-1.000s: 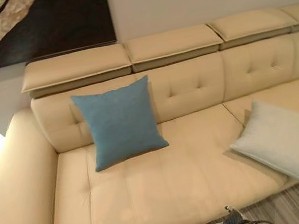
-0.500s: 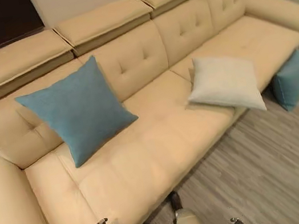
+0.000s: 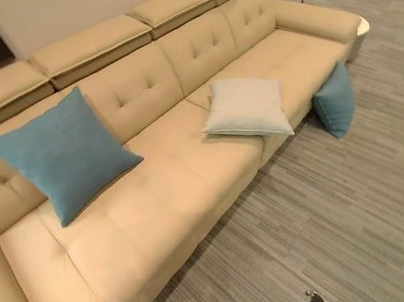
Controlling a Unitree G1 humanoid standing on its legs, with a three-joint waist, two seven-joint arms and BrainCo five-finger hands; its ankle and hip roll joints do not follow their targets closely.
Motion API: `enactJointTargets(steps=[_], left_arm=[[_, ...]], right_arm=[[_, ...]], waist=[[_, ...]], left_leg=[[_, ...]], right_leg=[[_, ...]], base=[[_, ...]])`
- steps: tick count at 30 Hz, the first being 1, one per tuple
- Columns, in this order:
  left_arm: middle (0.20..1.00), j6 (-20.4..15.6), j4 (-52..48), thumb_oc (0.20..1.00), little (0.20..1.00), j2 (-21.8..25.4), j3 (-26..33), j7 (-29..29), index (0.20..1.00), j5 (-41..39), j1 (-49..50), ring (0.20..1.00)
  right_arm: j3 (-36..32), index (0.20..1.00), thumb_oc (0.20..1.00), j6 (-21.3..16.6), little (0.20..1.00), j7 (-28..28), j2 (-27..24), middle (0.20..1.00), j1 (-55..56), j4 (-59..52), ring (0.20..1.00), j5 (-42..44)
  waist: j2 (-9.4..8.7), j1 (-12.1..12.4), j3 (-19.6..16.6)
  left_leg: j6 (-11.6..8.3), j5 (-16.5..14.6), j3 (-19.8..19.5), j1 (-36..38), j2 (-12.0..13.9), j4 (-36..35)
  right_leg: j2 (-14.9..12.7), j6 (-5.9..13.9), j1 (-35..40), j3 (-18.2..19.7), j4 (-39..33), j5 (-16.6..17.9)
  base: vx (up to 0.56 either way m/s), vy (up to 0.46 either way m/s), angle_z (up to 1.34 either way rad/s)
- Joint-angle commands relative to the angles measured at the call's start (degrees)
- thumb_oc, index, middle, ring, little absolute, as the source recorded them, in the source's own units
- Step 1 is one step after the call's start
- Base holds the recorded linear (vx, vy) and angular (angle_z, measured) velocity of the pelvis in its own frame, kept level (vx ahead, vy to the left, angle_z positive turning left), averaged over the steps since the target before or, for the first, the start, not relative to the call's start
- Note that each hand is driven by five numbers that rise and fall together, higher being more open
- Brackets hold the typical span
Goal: Pick up all the scattered cushions and arrange them neatly on the sofa.
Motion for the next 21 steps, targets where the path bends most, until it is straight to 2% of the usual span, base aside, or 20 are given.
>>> enactJointTargets(steps=[1, 2, 8, 12, 15, 16, 18, 20, 21], left_arm=[[1.000, -1.07, -0.18, 1.000, 1.000, -0.53, 0.34, 0.81, 1.000, -1.91, -1.87, 1.000], [1.000, -0.87, 0.75, 1.000, 1.000, -1.06, 0.45, 0.66, 1.000, -1.75, -1.53, 1.000], [1.000, -0.15, 2.47, 1.000, 1.000, -1.00, 1.01, 0.89, 1.000, 0.07, -0.78, 1.000], [1.000, -0.05, 2.59, 1.000, 1.000, -0.61, 1.29, 1.03, 1.000, 0.04, -1.00, 1.000], [1.000, -0.11, 1.88, 1.000, 1.000, -0.17, 1.39, 1.21, 1.000, -0.53, -1.95, 1.000], [1.000, -0.21, 1.69, 1.000, 1.000, -0.10, 1.42, 1.33, 1.000, -0.89, -2.19, 1.000], [1.000, -0.25, 1.67, 1.000, 1.000, -0.15, 1.90, 1.53, 1.000, -1.18, -2.35, 1.000], [1.000, -0.49, 1.96, 1.000, 1.000, 0.12, 2.58, 1.61, 1.000, -1.75, -2.18, 1.000], [1.000, -0.49, 1.96, 1.000, 1.000, 0.12, 2.59, 1.61, 1.000, -1.75, -2.18, 1.000]], right_arm=[[0.06, 1.000, 1.000, -0.31, 1.000, -1.54, -1.16, 1.000, -2.26, 0.04, 1.000, 0.79], [-0.02, 1.000, 1.000, -0.52, 1.000, -1.52, -1.20, 1.000, -2.20, 0.24, 1.000, 0.68], [0.51, 1.000, 1.000, 0.04, 1.000, -1.45, -1.08, 1.000, -2.45, 0.14, 1.000, 0.36], [0.62, 1.000, 1.000, 0.16, 1.000, -1.38, -1.03, 1.000, -2.54, -0.04, 1.000, 0.32], [0.67, 1.000, 1.000, 0.24, 1.000, -1.61, -1.31, 1.000, -3.16, -0.74, 1.000, 0.43], [0.82, 1.000, 1.000, 0.39, 1.000, -1.73, -1.39, 1.000, -3.58, -0.80, 1.000, -0.01], [1.13, 1.000, 1.000, 0.30, 1.000, -1.93, -1.40, 1.000, -4.13, -0.97, 1.000, -0.78], [1.53, 1.000, 1.000, 0.19, 1.000, -2.09, -1.45, 1.000, -4.72, -1.43, 1.000, -1.39], [1.53, 1.000, 1.000, 0.20, 1.000, -2.08, -1.45, 1.000, -4.72, -1.43, 1.000, -1.39]], waist=[[-1.44, 2.25, 2.13], [-1.01, 2.08, 1.59], [-0.53, 2.44, 1.41], [-0.56, 2.65, 1.64], [-0.25, 2.84, 2.43], [-0.08, 3.07, 2.85], [0.03, 4.13, 3.12], [0.28, 4.33, 2.86], [0.28, 4.31, 2.85]], left_leg=[[4.59, -8.54, -8.59, 2.47, -7.03, -2.52], [4.76, -8.46, -9.50, 3.79, -7.04, -4.78], [6.32, -8.24, -4.53, 7.78, -5.94, -9.50], [7.01, -8.31, -3.31, 8.37, -5.92, -10.60], [8.16, -8.96, -2.69, 8.19, -6.35, -10.37], [8.26, -9.07, -2.21, 8.21, -6.15, -10.37], [8.08, -9.21, -0.13, 8.57, -5.53, -11.20], [7.59, -8.57, 1.28, 9.85, -4.60, -12.86], [7.58, -8.53, 1.27, 9.86, -4.60, -12.93]], right_leg=[[-3.39, 9.05, 3.98, 4.26, -7.87, 3.23], [-2.56, 9.18, 4.12, 6.15, -8.54, 3.33], [-2.58, 10.33, 2.77, 11.03, -7.76, 4.01], [-2.85, 10.83, 1.63, 11.57, -6.36, 4.02], [-2.87, 11.29, -1.15, 11.02, -1.87, 3.28], [-3.47, 11.76, -2.40, 9.40, -0.55, 3.57], [-6.39, 12.43, -3.38, 2.20, -0.43, 4.51], [-8.20, 12.26, -4.04, -3.58, -0.71, 5.17], [-8.20, 12.25, -4.09, -3.59, -0.65, 5.14]], base=[[0.08, 0.053, -1.66], [0.11, 0.112, -1.79], [0.06, 0.132, -1.20], [0.02, 0.081, -0.60], [0.01, 0.052, -0.25], [-0.04, -0.016, -0.55], [-0.03, -0.056, -0.63], [0.04, -0.112, -0.96], [0.06, -0.104, -0.76]])
